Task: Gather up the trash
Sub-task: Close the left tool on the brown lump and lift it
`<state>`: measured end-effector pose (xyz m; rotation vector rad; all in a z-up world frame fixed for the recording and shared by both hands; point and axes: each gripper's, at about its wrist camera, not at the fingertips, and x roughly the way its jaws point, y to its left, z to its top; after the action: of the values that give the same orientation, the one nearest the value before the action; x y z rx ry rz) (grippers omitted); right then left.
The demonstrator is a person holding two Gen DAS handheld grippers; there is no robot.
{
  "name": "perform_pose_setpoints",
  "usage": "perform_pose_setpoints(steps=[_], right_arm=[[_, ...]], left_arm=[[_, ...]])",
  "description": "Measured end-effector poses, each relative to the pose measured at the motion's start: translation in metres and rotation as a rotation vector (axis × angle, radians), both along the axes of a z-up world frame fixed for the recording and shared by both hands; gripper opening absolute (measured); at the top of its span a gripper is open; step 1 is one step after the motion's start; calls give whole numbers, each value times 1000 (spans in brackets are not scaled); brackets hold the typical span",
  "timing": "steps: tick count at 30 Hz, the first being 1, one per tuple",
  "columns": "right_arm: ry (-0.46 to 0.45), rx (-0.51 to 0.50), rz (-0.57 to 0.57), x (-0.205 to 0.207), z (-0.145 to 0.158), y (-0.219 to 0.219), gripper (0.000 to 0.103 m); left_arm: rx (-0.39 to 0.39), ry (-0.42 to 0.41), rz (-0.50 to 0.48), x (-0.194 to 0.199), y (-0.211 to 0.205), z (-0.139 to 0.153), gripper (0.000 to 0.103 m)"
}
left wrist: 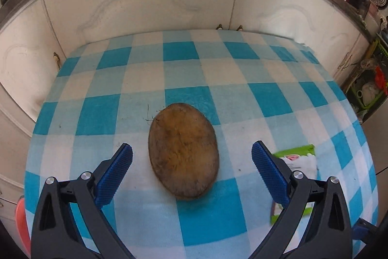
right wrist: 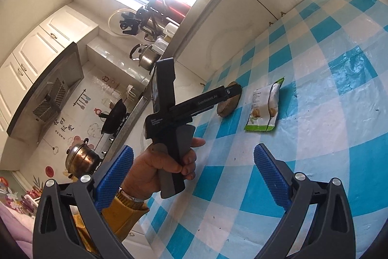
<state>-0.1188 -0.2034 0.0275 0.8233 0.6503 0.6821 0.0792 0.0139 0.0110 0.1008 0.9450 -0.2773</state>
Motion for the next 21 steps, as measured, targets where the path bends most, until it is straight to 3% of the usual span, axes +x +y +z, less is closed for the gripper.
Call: perform_pose_setpoints(steps=[10,18,21], right_arm=[[51,30,2,6,-6,-3,98],[60,-3,-13,5,-3,2,98],[61,-25,-12,5,-2,5,98]], left_arm=[[0,23,24,14,4,-10,98],[-5,14,14,15,5,-10,91],[18,-1,10,15,3,-9,80]])
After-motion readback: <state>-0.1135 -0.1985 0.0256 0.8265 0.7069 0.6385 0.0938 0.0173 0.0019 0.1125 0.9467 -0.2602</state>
